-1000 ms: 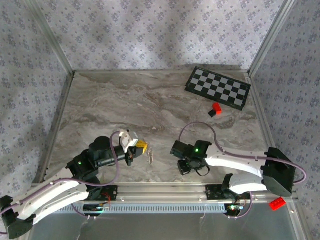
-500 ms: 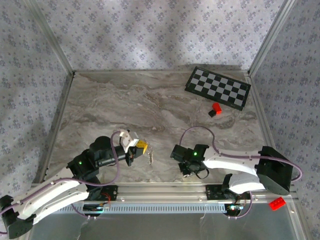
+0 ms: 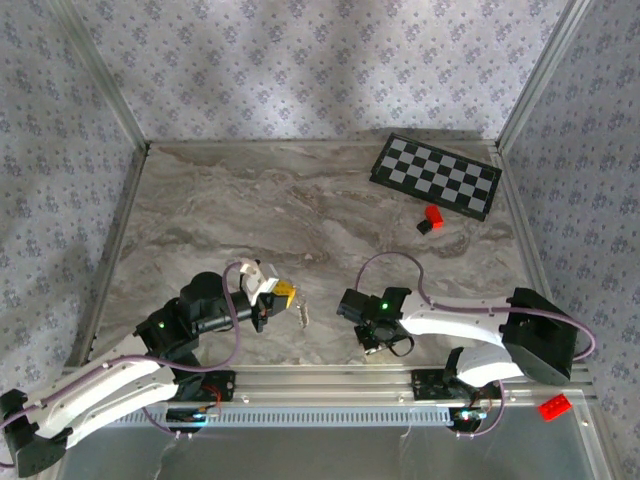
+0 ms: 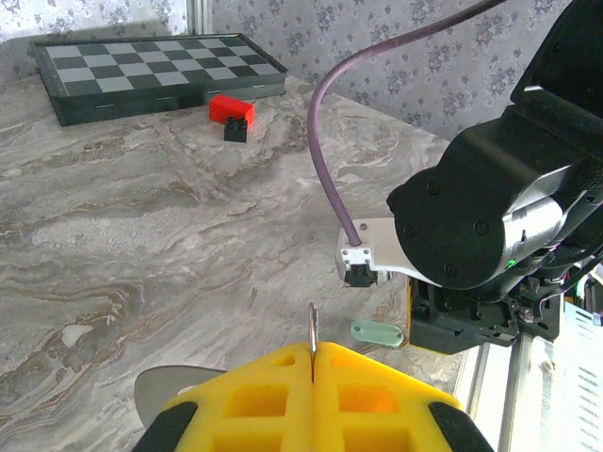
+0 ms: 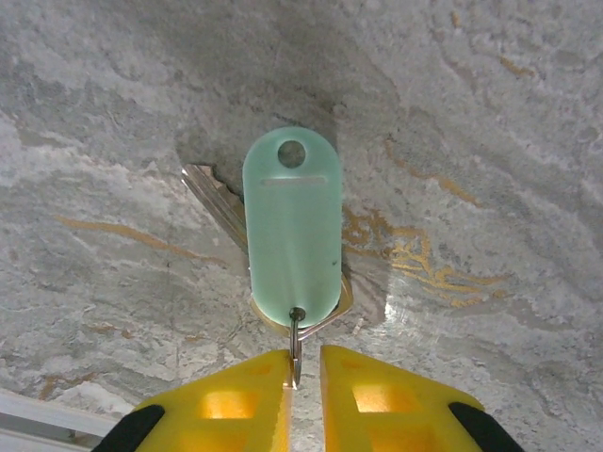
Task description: Put the keys on the keyring
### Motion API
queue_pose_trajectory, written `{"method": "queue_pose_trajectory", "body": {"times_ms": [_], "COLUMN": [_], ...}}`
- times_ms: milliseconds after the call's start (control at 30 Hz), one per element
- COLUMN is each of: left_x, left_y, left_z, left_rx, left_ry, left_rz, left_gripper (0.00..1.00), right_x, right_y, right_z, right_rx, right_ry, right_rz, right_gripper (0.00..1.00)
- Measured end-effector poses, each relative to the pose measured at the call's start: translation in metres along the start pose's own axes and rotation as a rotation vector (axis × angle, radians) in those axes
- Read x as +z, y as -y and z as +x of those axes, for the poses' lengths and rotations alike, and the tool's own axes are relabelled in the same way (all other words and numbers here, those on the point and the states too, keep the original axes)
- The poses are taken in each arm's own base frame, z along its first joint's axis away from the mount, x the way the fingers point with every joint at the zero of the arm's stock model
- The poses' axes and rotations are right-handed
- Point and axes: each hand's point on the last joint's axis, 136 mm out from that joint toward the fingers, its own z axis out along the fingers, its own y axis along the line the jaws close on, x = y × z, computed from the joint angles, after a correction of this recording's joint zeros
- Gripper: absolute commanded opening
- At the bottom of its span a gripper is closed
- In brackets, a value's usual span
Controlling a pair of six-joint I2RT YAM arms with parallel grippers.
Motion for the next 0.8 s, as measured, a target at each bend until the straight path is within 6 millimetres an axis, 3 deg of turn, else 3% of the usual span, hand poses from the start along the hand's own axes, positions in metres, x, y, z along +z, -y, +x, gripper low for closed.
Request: {"method": "queue_pose_trajectory", "body": {"times_ms": [800], "left_x": [-0.0028], "left_y": [0.0011], "left_z": [-0.0036], "left_rx": [0.003], "left_ry": [0.017], "left_rz": [0.003], "left_gripper": [0.00], "right_x": [-0.0049], "right_y": [0.0023], "right_z": [-0.0085], "right_rx": [-0.021], "right_ry": [-0.047], "right_rz": [0.051], "right_gripper": [0.04]}}
